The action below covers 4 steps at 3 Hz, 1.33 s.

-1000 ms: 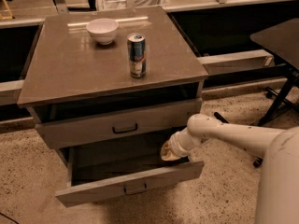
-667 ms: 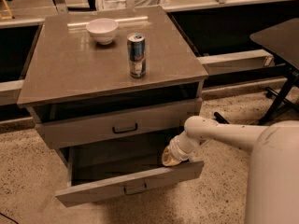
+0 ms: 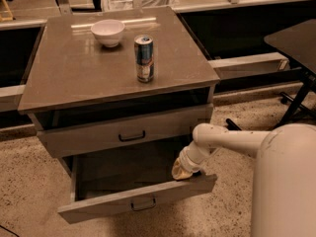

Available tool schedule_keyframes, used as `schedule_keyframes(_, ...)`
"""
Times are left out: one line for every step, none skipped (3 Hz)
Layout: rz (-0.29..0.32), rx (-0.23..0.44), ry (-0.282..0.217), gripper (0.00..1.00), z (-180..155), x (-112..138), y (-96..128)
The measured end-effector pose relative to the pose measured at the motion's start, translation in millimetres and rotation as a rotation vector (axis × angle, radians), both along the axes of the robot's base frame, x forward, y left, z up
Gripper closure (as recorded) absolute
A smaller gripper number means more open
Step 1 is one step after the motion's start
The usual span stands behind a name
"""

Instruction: Open middle drawer

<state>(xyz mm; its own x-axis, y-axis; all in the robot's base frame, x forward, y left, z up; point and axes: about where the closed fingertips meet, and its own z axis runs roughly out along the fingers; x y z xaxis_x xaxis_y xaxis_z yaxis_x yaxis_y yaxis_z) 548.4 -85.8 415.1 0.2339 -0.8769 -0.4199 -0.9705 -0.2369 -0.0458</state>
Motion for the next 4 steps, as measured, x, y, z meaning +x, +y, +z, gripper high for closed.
schedule_keyframes(0.016,-0.018,0.040,0.99,-4,-8,-1)
schedule_keyframes(0.041,-0.044,0.113,0.99,-9,-28,-5)
schedule_keyframes(0.056,-0.072,0.213,0.99,-12,-61,-11)
schedule_keyframes(0.049,-0.073,0.321,0.99,-6,-106,-16)
